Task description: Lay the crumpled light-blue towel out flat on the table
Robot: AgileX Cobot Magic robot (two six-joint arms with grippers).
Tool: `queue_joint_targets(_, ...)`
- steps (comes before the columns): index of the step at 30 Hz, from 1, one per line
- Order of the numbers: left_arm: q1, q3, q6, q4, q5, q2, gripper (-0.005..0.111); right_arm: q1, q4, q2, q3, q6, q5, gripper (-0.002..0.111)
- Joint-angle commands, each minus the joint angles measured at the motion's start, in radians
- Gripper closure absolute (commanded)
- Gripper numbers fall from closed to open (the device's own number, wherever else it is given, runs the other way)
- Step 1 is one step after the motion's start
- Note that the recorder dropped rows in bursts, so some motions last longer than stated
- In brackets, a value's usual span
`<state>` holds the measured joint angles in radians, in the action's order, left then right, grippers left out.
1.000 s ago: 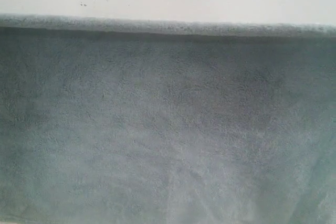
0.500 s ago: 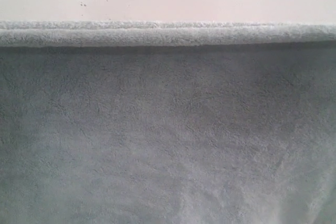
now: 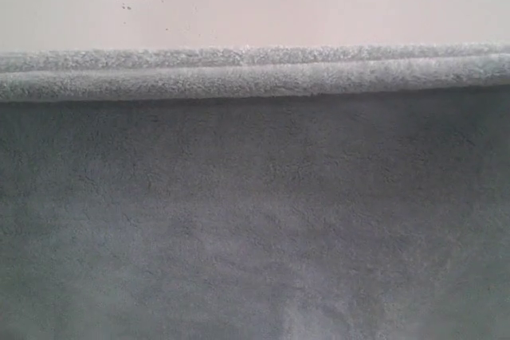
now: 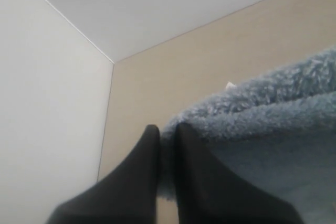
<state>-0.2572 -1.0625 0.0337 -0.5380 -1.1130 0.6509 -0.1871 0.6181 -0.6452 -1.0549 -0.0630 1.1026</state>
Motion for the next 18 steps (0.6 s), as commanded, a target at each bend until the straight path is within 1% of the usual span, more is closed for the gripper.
queue_joint_targets(1,0.001,0.003,0.000,-0.081,-0.057,-0.019,0.103,-0.003,0.077,0.034,0.003,0.001,0.050,0.108)
queue_joint_targets(5,-0.002,0.003,0.000,-0.067,-0.100,-0.034,0.103,-0.035,0.087,0.044,0.003,0.005,0.111,0.108)
queue_joint_targets(9,-0.042,0.003,0.008,-0.072,-0.108,-0.048,0.103,-0.078,0.112,0.044,0.003,0.010,0.119,0.108)
queue_joint_targets(13,-0.081,0.006,0.008,-0.128,-0.108,-0.050,0.103,-0.104,0.174,0.044,0.003,0.010,0.119,0.108)
queue_joint_targets(18,-0.081,0.006,0.013,-0.132,-0.108,-0.040,0.103,-0.104,0.207,0.044,0.003,0.014,0.119,0.108)
